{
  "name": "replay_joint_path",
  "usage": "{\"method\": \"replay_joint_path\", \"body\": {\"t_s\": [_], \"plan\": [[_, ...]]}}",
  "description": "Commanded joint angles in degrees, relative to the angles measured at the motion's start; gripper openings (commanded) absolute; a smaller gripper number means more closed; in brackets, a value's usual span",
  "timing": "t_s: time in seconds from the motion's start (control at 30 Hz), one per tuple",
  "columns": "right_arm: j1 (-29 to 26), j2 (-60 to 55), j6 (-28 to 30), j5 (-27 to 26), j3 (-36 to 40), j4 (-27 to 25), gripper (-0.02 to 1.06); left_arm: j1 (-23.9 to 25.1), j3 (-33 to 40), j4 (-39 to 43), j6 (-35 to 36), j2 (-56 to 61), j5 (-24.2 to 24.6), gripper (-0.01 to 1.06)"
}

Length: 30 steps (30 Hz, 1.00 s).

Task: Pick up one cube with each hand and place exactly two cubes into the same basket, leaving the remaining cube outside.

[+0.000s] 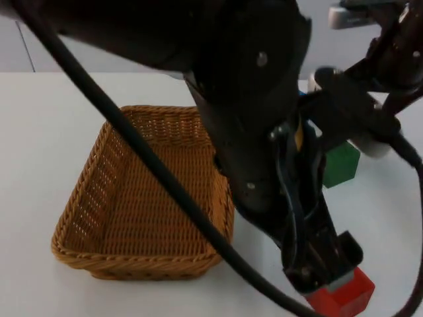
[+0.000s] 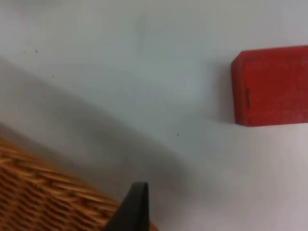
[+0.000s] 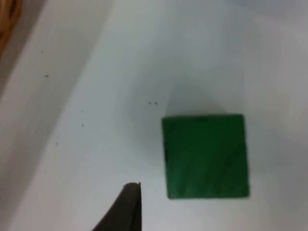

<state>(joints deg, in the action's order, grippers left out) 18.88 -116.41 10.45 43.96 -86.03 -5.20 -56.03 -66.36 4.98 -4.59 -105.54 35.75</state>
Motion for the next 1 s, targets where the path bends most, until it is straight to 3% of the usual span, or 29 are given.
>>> {"method": "replay_joint_path", "body": {"t_s": [0.0,0.1,0.2,0.53,0.97], "plan": [[1.22,-0.43,0.49,-1.96,-0.42,0.52,1.05,-0.79,-0.3,1.62,0.56,-0.38,-1.15,0.99],[2.49,-1.58,0.49,-6.09,-0.42,0.67,1.05,-1.66,-0.3,1.98,0.56,-0.49,-3.89,0.99],[2.49,-2.37,0.49,-6.8,-0.42,-0.1,1.05,-2.08,-0.3,1.91,0.56,-0.65,-5.47,0.99],[2.49,-4.26,0.49,-6.26,-0.42,0.85,1.05,-5.15,-0.3,2.0,0.45,-5.3,-10.22,0.99],[2.49,-4.39,0.49,-8.34,-0.42,0.85,1.05,-5.25,-0.3,1.87,0.45,-10.14,-17.08,0.99]]}}
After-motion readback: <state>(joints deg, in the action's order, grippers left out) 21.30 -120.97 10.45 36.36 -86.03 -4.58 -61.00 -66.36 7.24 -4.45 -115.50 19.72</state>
